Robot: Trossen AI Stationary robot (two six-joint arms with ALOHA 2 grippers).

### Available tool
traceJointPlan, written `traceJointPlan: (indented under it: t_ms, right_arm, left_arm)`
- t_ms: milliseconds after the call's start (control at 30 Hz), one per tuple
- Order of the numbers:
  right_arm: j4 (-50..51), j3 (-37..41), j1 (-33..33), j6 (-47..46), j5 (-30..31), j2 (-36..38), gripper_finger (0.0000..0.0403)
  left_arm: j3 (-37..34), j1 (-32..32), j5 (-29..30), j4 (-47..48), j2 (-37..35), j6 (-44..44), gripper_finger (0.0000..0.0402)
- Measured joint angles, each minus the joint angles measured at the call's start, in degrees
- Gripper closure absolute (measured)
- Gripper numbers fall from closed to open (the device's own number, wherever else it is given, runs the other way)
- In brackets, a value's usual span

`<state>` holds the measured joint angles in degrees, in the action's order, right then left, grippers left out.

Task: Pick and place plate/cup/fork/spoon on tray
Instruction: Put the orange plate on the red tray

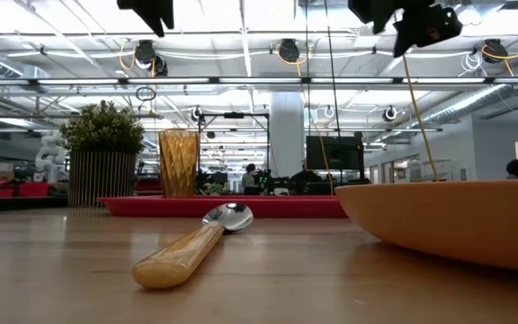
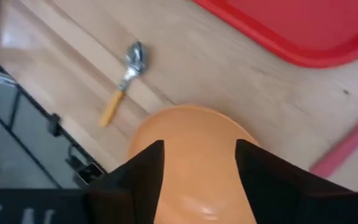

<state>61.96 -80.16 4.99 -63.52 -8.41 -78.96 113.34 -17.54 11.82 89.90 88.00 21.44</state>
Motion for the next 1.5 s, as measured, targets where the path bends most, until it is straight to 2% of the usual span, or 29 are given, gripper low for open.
traceJointPlan:
  t_ms: [167,367,433,600,700,867,1100,1267,1367,1500]
  right_arm:
    - [1.7,1.0,4.0,-0.3,2.6,0.0,0.0191]
    - [3.4,6.8,9.5,-3.6,2.2,0.0,0.0181]
    - [3.3,10.1,10.6,-6.3,0.1,0.0,0.0181]
    - [-2.1,18.7,12.7,-11.9,-6.8,0.0,0.0181]
    - [-8.0,23.6,13.9,-14.2,-8.8,0.0,0.0181]
    - [-14.0,29.4,15.4,-15.7,-8.4,0.0,0.0181]
    - [-16.3,33.5,16.4,-14.6,-5.2,0.0,0.0181]
    - [-22.6,37.3,16.9,-16.0,-5.7,0.0,0.0181]
    - [-24.8,38.7,17.3,-17.3,-5.5,0.0,0.0191]
    - [-24.9,39.3,17.4,-17.9,-5.1,0.0,0.0231]
  left_arm:
    - [0.0,2.8,-2.5,-0.1,-2.5,1.8,0.0215]
    - [0.0,7.4,-6.5,-0.1,-4.5,4.2,0.0215]
    - [0.0,9.3,-6.7,-0.1,-5.0,5.6,0.0215]
    - [0.0,13.2,-6.0,-0.1,-5.2,7.2,0.0215]
    - [0.0,14.8,-5.4,-0.1,-5.2,7.4,0.0215]
    - [0.0,16.2,-5.2,-0.1,-5.1,8.1,0.0215]
    - [0.0,17.4,-3.1,-0.1,-5.1,10.4,0.0215]
    - [0.0,17.4,-2.5,-0.2,-5.1,11.5,0.0215]
    - [0.0,17.4,-1.5,-0.2,-5.1,11.9,0.0215]
    - [0.0,17.3,-1.2,-0.2,-5.1,11.9,0.0215]
